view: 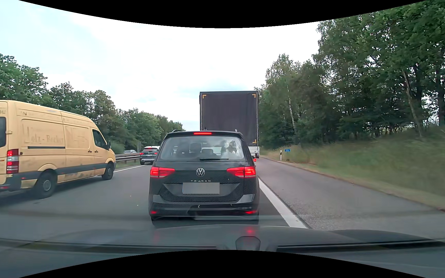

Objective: Follow the waypoints while adhering to traffic rules and regulations

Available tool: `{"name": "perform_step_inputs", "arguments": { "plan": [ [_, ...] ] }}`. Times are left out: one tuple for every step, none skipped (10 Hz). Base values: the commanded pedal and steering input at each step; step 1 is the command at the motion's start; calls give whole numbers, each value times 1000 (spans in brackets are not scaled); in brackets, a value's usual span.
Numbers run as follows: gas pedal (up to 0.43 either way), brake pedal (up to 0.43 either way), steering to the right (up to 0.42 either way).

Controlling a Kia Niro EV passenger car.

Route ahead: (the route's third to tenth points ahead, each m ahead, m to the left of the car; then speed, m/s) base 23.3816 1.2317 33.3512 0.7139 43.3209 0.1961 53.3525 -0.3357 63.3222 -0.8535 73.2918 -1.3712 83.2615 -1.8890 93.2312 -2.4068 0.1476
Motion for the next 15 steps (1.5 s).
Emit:
{"name": "perform_step_inputs", "arguments": {
  "plan": [
    [0, 238, -2],
    [0, 238, -2],
    [0, 238, -2],
    [0, 238, -2],
    [0, 238, -2],
    [0, 238, -1],
    [0, 238, -2],
    [0, 238, -1],
    [0, 244, -1],
    [0, 244, -2],
    [0, 244, -2],
    [0, 244, -2],
    [0, 238, -2],
    [0, 244, -1],
    [0, 244, -2]
  ]
}}
